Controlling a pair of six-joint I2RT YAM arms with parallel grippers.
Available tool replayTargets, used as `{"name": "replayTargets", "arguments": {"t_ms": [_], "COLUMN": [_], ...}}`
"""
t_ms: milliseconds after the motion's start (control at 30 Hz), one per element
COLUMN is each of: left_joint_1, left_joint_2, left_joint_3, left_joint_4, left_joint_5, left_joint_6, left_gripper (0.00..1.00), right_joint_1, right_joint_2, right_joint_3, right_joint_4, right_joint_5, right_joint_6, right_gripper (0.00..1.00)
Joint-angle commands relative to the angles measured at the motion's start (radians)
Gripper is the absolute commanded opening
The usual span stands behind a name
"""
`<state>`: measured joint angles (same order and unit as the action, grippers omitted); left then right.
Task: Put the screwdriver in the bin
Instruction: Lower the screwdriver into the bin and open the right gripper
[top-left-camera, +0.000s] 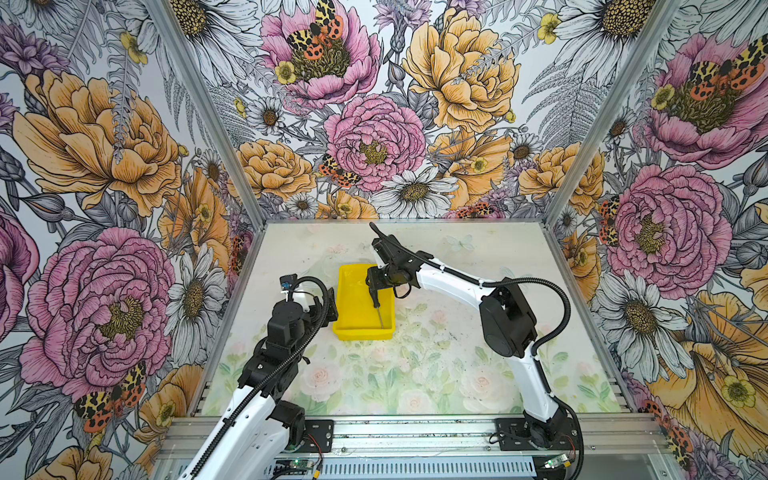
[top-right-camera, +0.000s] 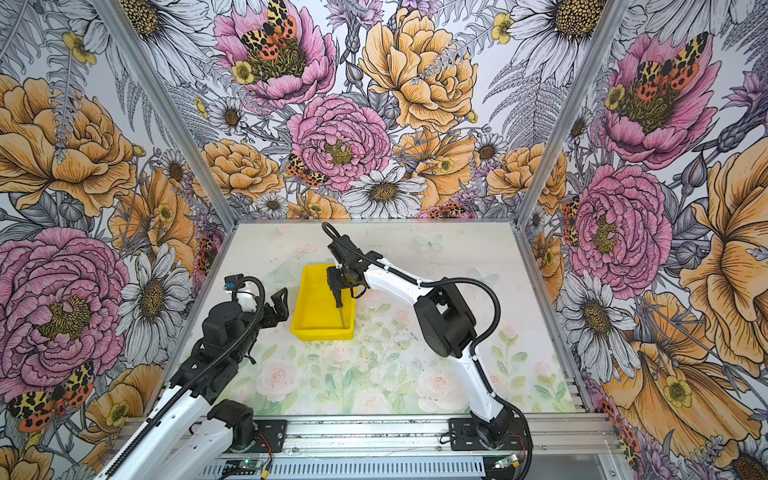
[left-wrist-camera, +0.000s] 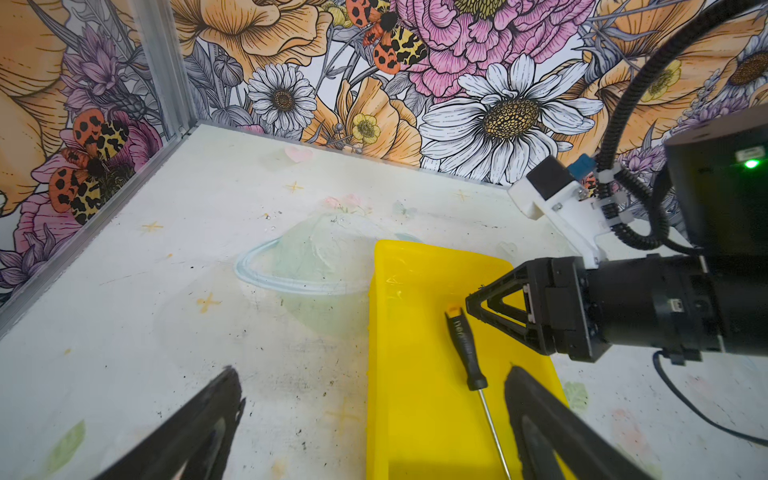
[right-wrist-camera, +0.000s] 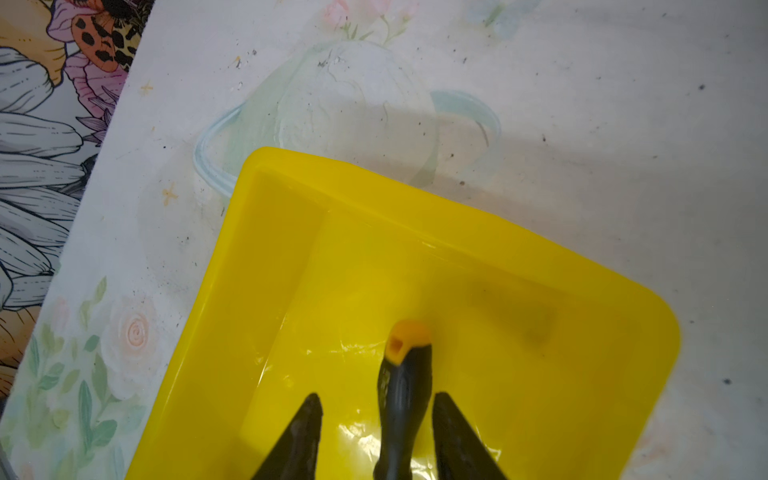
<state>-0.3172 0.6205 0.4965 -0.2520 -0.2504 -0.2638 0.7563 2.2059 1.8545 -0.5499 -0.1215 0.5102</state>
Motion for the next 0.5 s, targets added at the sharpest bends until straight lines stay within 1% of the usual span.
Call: {"name": "replayTargets", "arguments": {"t_ms": [0, 167, 300, 333, 467], "left_joint_1": [0.007, 0.009, 0.010, 0.012, 0.015], "left_joint_2": [-0.010, -0.017, -0.012, -0.013, -0.021], "left_joint_3": [-0.015, -0.007, 0.021, 0.020, 0.007], "left_joint_4": [-0.012, -0.023, -0.079, -0.084, -0.086], "left_joint_5": [0.022, 0.021, -0.015, -0.016, -0.028], "left_joint_6": [-0.018, -0.020, -0.020, -0.019, -0.025], "left_gripper": [0.99, 0.99, 0.99, 0.99, 0.99], "right_joint_1": [0.007, 0.006, 0.006, 0.006, 0.004], "right_joint_2": [-0.108, -0.199, -0.321, -0.353, -0.490], "right_joint_3": [-0.014, -0.061, -0.171, -0.203, -0.350], "right_joint_4": [0.004, 0.004, 0.005, 0.005, 0.007], "right_joint_5": [0.051, 0.091, 0.169, 0.191, 0.340], "right_joint_6": [-0.026, -0.055, -0.094, -0.103, -0.137], "right_gripper": [0.61, 0.79, 0.99, 1.00, 1.00]}}
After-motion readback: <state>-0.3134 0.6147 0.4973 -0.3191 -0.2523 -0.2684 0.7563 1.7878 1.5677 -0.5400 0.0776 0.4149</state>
